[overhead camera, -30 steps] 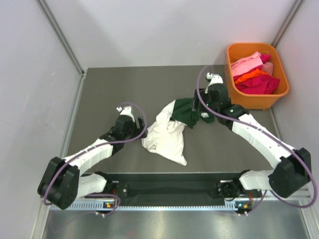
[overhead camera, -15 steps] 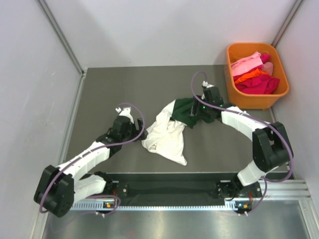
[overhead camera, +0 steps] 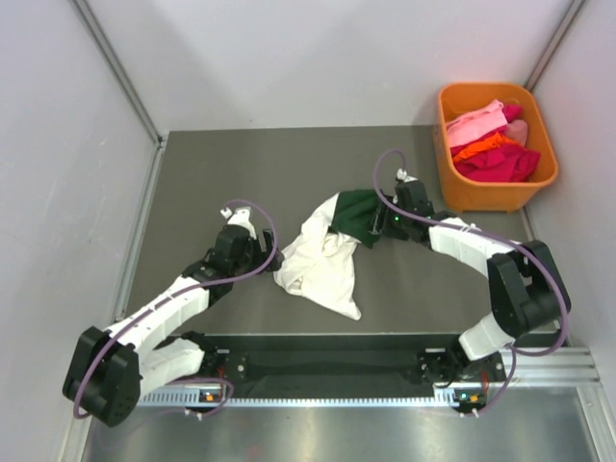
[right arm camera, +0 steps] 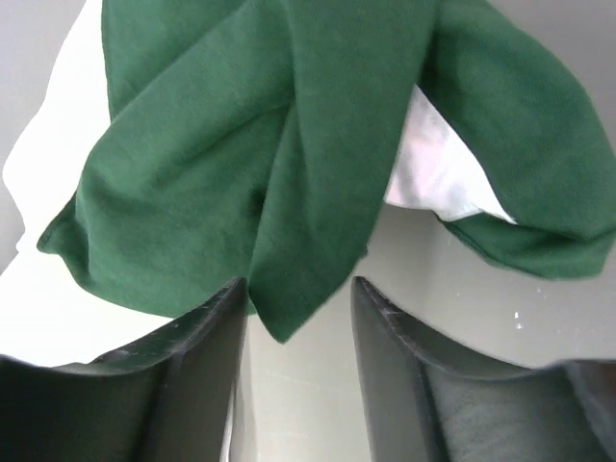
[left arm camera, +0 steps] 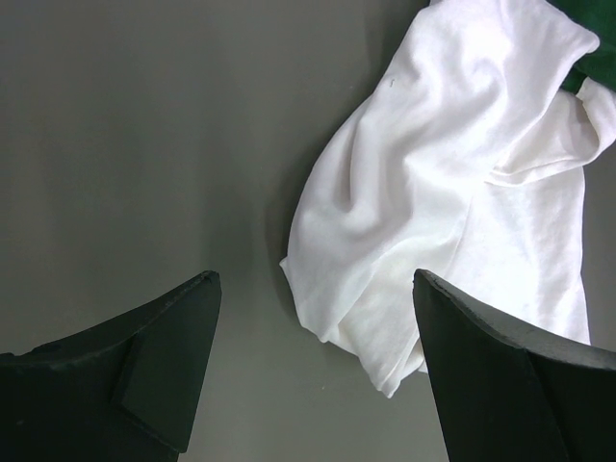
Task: Fold and stack the t-shirts
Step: Flatten the tshirt out
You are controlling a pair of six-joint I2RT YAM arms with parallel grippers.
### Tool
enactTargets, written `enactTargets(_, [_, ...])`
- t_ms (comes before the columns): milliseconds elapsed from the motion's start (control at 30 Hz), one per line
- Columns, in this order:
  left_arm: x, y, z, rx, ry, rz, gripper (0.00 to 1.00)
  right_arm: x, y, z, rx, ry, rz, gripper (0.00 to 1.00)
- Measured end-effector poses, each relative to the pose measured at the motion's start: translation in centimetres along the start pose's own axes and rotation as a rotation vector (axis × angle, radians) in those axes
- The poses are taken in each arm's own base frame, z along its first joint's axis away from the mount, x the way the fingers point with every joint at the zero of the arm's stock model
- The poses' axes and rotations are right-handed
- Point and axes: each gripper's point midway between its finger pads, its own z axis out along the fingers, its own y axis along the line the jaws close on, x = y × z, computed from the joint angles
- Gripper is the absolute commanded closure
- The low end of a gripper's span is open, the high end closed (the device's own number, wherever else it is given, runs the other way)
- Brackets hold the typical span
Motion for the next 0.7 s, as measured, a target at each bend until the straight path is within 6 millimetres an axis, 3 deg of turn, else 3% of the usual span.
enactTargets(67, [0.0,0.0,-0.1,-0.001,-0.003,0.000,0.14,0.0,-0.1,-0.2,0.001,-0.013,0.008,0.55])
enactTargets(233, [-0.1,0.2,-0.1,-0.005,-0.008,0.003,0.14,-0.3,-0.4,-0.5,0.015,-0.043,0.017,0.73])
enactTargets(400, [-0.1,0.2,-0.1,-0.006,-0.009,0.004,0.14,-0.7,-0.3,-0.5,0.012,-0.056,0.022,1.00])
enactTargets(700, [0.0,0.1,-0.1,0.000,-0.005,0.007,0.14,-2.2,0.5,-0.9,-0.007,-0.088,0.024,1.00])
